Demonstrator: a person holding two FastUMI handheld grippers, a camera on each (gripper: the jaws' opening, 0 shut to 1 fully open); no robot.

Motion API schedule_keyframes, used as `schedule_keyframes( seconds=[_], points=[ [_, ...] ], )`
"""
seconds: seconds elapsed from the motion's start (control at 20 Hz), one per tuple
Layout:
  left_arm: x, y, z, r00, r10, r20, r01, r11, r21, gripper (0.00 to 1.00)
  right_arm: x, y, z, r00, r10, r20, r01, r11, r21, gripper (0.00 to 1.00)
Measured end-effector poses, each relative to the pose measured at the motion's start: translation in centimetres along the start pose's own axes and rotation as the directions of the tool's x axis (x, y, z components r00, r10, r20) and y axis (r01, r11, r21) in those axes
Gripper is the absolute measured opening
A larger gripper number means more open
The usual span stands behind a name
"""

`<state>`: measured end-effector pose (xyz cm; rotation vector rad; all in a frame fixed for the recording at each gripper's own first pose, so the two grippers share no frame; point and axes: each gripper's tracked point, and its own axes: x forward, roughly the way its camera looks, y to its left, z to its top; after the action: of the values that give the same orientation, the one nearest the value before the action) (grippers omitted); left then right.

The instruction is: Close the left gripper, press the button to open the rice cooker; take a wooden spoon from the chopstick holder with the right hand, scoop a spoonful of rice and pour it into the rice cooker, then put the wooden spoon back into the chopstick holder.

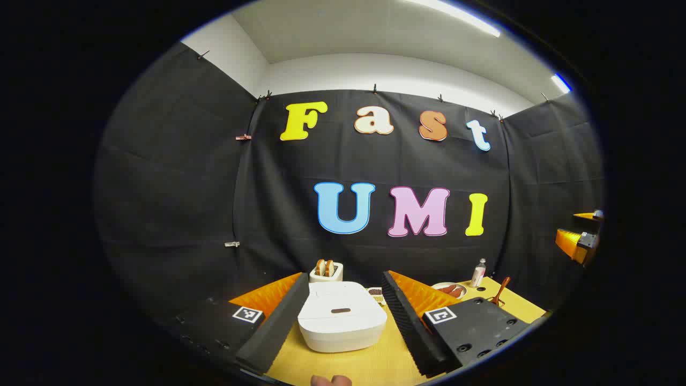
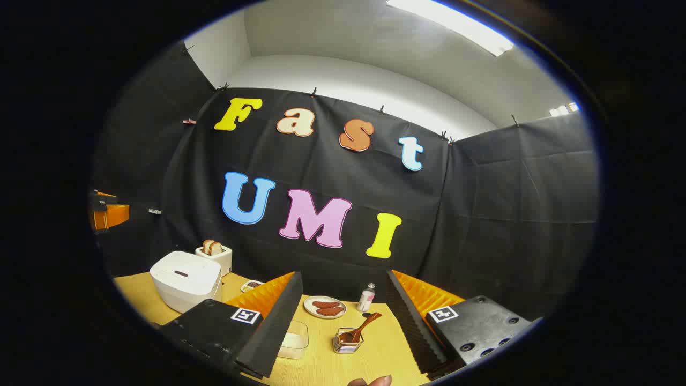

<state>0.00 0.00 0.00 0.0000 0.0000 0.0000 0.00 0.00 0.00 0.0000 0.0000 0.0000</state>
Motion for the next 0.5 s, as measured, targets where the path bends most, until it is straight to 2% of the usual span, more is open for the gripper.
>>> schedule_keyframes(
  seconds=[0.5],
  points=[
    [0.41, -0.67, 0.05, 1.0, -0.006, 0.002, 0.006, 1.0, 0.014, 0.94, 0.24, 0.16, -0.13, 1.0, 0.012, 0.001, -0.012, 1.0, -0.008, 0.97]
  ],
)
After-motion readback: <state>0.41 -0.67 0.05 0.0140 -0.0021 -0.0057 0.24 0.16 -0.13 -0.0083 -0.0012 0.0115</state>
